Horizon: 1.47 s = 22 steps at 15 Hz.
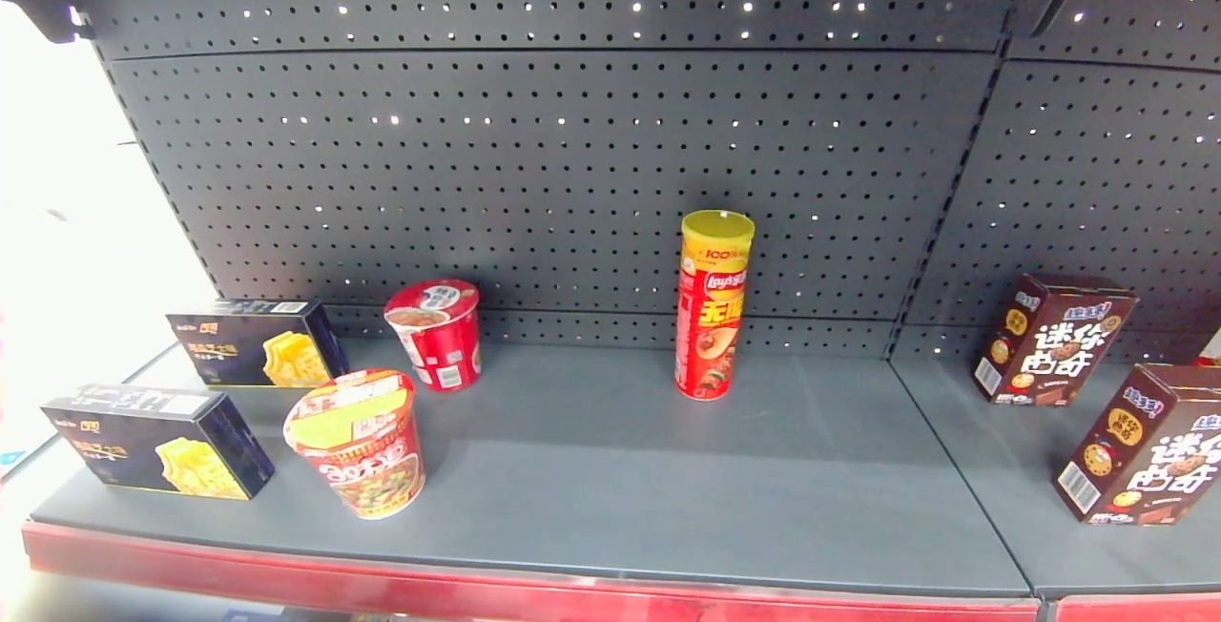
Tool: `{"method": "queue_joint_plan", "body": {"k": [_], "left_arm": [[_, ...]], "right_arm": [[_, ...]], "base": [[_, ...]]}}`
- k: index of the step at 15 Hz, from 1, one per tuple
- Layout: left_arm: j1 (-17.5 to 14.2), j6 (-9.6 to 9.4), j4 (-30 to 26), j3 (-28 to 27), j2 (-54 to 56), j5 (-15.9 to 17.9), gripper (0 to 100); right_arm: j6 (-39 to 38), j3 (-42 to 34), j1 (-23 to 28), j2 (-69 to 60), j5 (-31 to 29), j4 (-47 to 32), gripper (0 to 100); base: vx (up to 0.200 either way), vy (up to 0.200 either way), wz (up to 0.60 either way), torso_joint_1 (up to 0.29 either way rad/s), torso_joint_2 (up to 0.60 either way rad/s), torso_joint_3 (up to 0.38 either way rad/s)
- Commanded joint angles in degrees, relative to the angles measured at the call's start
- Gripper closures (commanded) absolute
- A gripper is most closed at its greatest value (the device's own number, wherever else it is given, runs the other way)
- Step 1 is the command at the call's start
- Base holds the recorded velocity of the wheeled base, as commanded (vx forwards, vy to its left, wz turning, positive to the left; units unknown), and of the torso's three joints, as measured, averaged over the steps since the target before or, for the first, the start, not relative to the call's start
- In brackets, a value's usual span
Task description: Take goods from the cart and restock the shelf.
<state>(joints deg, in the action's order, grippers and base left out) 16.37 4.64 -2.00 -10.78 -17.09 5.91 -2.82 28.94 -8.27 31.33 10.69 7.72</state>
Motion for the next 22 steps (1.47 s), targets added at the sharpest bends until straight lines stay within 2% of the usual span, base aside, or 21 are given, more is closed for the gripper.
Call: {"method": "queue_joint_plan", "body": {"k": [1, 2, 4, 5, 7, 11, 13, 15, 18, 22], "left_arm": [[0.06, 0.19, -0.02, -0.83, -0.4, 0.24, 100], [0.06, 0.19, -0.11, -1.18, -0.57, 0.15, 100], [-0.02, 2.3, -0.11, -1.53, -1.63, -0.02, 100], [-0.2, 2.56, -0.11, -1.35, -1.63, -0.2, 100], [-0.55, 2.56, -0.2, -1.26, -1.28, -0.73, 100], [-0.38, 3.09, -0.11, -1.7, -1.28, -1.87, 100], [-0.29, 3.09, -0.2, -2.5, -1.81, -1.78, 100], [-0.29, 3.09, -0.2, -2.67, -1.81, -1.78, 100], [-0.2, 3.09, -0.2, -2.67, -2.68, -1.61, 100], [-0.11, 3.09, -0.2, -2.58, -2.51, -1.52, 100]], "right_arm": [[-0.61, 3.58, -7.47, 11.03, 0.47, 0.19, 0], [-0.52, 3.84, -8.17, 13.05, 0.3, 0.37, 0], [1.15, 3.84, -9.75, 22.99, 0.65, 9.77, 0], [1.15, 3.67, -10.81, 27.82, 0.91, 15.57, 0], [1.06, 5.34, -11.86, 35.64, 2.93, 21.55, 0], [1.23, 13.33, -12.3, 48.12, 7.94, 25.86, 0], [1.32, 15.27, -10.98, 54.89, 14.53, 33.24, 0], [1.32, 17.73, -10.02, 58.76, 16.12, 34.03, 0], [1.67, 20.01, -5.62, 63.68, 27.54, 38.07, 0], [2.11, 23.35, -3.95, 68.6, 34.05, 39.3, 0]], "base": [[0.0, 0.0, 0.0, 0.0, 0.0, 0.0], [0.0, 0.0, 0.0, 0.0, 0.0, 0.0], [0.0, 0.0, 0.0, 0.0, 0.0, 0.0], [0.0, 0.0, 0.0, 0.0, 0.0, 0.0], [0.0, 0.0, 0.0, 0.0, 0.0, 0.0], [0.0, 0.0, 0.0, 0.0, 0.0, 0.0], [0.0, 0.0, 0.0, 0.0, 0.0, 0.0], [0.0, 0.0, 0.0, 0.0, 0.0, 0.0], [0.0, 0.0, 0.0, 0.0, 0.0, 0.0], [0.0, 0.0, 0.0, 0.0, 0.0, 0.0]]}}
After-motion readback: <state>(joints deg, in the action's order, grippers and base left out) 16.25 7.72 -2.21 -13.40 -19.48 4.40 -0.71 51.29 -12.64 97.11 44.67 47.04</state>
